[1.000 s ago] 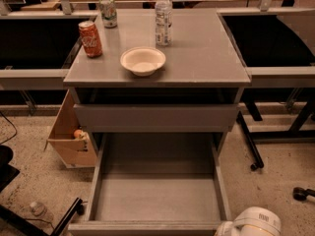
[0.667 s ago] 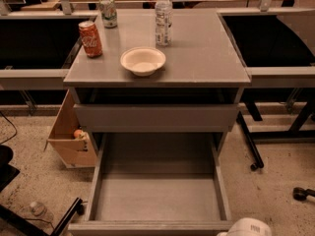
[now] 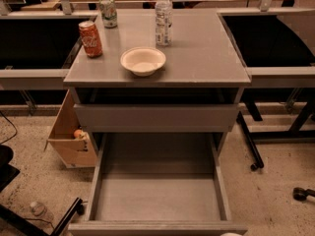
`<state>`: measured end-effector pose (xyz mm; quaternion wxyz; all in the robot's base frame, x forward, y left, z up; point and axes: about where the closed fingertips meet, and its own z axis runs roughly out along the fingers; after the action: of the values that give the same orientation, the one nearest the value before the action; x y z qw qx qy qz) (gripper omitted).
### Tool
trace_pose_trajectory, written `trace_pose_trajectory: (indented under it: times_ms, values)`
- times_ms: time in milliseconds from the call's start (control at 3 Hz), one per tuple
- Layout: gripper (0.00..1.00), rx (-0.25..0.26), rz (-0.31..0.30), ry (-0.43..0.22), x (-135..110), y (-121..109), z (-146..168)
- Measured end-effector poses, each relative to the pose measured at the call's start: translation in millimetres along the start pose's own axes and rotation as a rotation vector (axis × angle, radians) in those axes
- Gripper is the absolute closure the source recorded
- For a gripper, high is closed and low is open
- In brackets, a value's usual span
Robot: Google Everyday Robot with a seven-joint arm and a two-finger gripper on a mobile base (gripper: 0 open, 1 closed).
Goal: Close middle drawer
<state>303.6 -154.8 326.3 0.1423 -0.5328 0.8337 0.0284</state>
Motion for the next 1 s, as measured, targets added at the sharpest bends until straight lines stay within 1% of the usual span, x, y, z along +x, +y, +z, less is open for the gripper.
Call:
trace_pose_trajectory:
  times_ms: [333, 667, 1000]
  values:
    - [1.0, 0.069, -0.081, -0.043, -18.0, -16.2, 28.1]
    - [1.0, 0.134, -0.155, -0.064, -30.7, -32.6, 34.9]
    - [1.0, 0.213, -0.244, -0.071, -45.2, -58.4, 33.8]
